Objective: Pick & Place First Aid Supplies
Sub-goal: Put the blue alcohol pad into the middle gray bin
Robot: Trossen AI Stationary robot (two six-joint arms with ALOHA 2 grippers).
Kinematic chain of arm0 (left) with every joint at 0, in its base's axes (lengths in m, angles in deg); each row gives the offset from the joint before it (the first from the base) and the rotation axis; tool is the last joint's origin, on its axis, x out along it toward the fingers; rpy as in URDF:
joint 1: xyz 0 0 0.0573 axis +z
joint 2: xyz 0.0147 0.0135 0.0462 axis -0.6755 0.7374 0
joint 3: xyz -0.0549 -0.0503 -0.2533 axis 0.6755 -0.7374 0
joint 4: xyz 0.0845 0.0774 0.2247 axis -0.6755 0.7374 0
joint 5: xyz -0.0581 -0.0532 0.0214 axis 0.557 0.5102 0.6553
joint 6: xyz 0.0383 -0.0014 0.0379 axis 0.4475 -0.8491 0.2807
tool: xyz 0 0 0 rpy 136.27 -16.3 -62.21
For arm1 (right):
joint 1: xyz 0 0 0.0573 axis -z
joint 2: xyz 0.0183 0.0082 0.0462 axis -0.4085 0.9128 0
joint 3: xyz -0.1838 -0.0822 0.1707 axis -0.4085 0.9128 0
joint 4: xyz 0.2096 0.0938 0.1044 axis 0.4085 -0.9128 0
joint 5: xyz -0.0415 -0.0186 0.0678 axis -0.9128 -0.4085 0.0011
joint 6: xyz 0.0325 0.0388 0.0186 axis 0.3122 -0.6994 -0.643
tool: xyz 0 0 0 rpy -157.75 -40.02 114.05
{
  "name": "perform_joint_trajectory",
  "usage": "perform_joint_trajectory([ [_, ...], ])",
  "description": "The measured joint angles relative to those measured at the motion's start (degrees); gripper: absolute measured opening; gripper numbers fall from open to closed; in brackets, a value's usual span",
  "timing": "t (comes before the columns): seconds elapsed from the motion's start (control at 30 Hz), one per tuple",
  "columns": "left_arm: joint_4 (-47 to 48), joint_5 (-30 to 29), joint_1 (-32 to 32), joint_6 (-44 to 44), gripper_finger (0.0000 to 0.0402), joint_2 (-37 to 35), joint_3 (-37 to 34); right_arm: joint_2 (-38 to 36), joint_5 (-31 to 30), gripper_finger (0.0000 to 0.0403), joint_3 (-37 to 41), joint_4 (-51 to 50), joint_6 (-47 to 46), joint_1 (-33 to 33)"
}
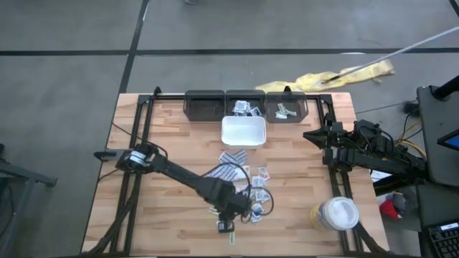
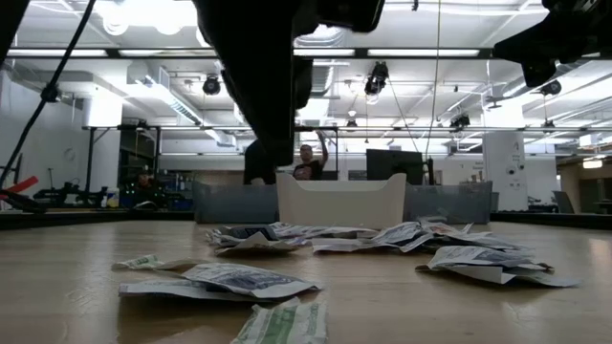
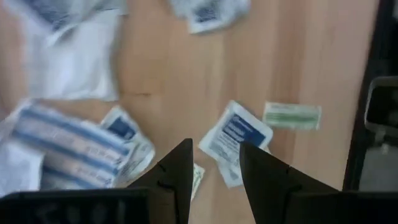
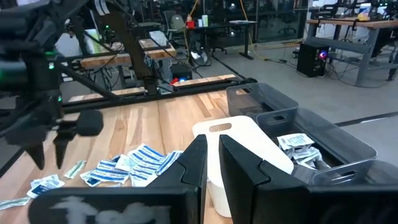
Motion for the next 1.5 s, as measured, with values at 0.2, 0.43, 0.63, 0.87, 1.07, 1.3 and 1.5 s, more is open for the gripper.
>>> perform_joint_trajectory([
  [0.2,-7.9,0.0,-1.0,5.0,0.0124,0.0,-3.8,0.0,0.0,0.0038,0.0,0.0,-0.2,0.0],
  [0.43,-10.5,0.1,-1.5,5.0,0.0124,0.0,-6.7,0.0,0.0,0.0038,0.0,0.0,-0.2,0.0],
  [0.63,-11.2,0.2,-2.7,6.0,0.0124,0.0,-7.4,0.0,0.0,0.0038,0.0,0.0,-0.2,0.0],
  [0.87,-11.1,-1.2,-2.9,6.9,0.0122,0.9,-7.4,0.0,0.0,0.0038,0.0,0.0,-0.2,0.0],
  [1.07,-11.1,-5.2,-2.9,8.0,0.0122,0.9,-7.6,0.0,0.0,0.0038,0.0,0.0,-0.2,0.0],
  [1.3,-11.2,-4.3,-3.1,7.9,0.0122,0.9,-7.8,0.0,0.0,0.0038,0.0,0.0,-0.2,0.0],
  [1.5,-11.6,-2.1,-3.2,7.8,0.0122,0.9,-8.4,0.0,0.1,0.0038,0.0,0.0,-0.2,0.0],
])
